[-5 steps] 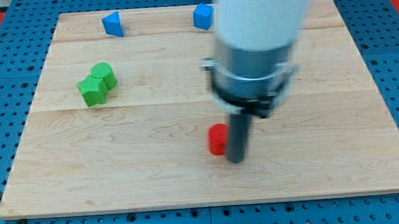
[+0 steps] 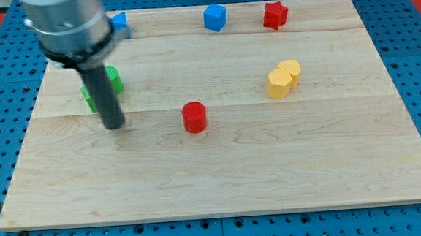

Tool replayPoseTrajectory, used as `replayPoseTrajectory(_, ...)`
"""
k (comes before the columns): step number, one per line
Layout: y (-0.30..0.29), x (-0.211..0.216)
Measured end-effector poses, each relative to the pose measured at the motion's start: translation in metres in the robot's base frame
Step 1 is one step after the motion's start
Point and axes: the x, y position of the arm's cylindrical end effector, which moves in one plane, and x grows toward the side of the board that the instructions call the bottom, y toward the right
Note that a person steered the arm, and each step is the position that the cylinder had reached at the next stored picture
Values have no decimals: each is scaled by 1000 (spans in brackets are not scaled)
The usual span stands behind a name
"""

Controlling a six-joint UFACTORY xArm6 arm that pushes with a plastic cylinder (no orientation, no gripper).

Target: Place the green blocks and red circle to the bottom right of the blue triangle

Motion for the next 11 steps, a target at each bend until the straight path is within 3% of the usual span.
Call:
replayPoseTrajectory(1, -27, 8)
replayPoseTrajectory(3, -32, -48)
replayPoseTrajectory(4, -6, -84)
replayPoseTrajectory(5, 36, -77)
replayPoseTrajectory(6, 165, -61)
replayPoseTrajectory(7, 197, 10)
replayPoseTrajectory(9, 114, -5)
replayPoseTrajectory(10, 148, 37)
replayPoseTrajectory(11, 89, 38)
